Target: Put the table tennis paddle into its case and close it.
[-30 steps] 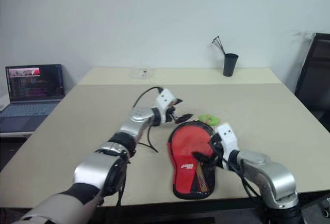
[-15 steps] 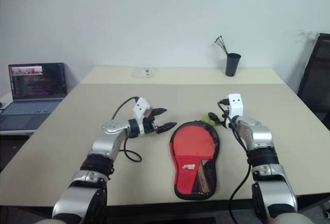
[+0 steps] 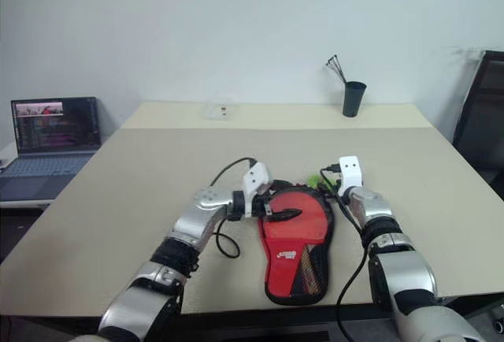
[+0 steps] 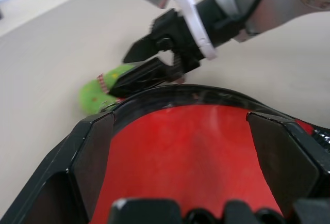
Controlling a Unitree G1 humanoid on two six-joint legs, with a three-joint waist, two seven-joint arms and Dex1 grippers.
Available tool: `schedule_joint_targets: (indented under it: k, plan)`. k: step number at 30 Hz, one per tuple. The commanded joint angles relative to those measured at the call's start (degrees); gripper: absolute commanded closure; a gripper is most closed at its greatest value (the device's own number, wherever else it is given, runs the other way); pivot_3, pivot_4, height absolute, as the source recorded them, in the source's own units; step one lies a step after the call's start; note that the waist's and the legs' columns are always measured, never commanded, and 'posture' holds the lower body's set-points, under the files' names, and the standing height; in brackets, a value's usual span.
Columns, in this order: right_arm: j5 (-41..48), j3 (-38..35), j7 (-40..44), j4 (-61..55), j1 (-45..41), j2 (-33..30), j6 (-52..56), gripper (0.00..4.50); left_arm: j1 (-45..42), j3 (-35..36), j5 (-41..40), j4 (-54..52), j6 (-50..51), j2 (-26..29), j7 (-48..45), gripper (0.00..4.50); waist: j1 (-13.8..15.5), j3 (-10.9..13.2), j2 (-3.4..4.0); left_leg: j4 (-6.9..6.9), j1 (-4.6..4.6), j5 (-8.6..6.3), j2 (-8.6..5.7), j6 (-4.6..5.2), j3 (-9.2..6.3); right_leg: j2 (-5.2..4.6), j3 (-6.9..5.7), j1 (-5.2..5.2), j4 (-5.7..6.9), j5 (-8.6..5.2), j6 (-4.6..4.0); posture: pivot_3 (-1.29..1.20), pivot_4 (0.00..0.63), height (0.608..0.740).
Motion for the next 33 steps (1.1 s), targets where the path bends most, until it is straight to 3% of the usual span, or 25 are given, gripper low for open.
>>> schedule_joint_targets:
  k: [1,4,18,33]
  plan:
    - [-0.7,-0.3,-0.3,0.7,-0.9,0.2,-1.1,0.0,-1.8,-2.0,2.0,4.3,-4.1,-0.5,-0.9,0.06,0.0,0.0,0.0,0.0,0.0,0.0,0.0,0.0,0.01,0.01,0.0,0.0,0.0,0.0,0.0,0.0,0.15,0.74]
    - [-1.0,-0.1,-0.3,0.5,-0.8,0.6,-1.1,0.0,-2.0,-2.7,2.9,8.1,-6.0,-0.9,-1.0,0.06,-0.1,0.0,0.01,0.0,0.01,0.0,0.01,0.0,0.02,0.02,0.01,0.0,0.0,0.0,0.0,0.0,0.15,0.74]
    - [-1.3,0.2,1.0,-1.4,-1.3,1.3,1.8,4.35,-3.8,-3.5,5.8,19.0,-10.8,-3.3,0.5,0.01,0.0,0.0,0.04,0.01,0.08,0.0,0.0,0.0,-0.01,-0.01,-0.02,0.1,-0.01,-0.01,0.01,0.0,0.15,0.74]
    - [-0.1,-1.6,1.5,-7.0,-3.3,-3.7,4.1,4.47,-3.3,-3.5,6.8,23.4,-10.6,-4.9,1.2,0.01,0.1,-0.1,0.06,0.01,0.07,0.0,-0.02,0.0,-0.03,-0.01,-0.03,0.1,-0.02,-0.01,0.02,0.0,0.15,0.74]
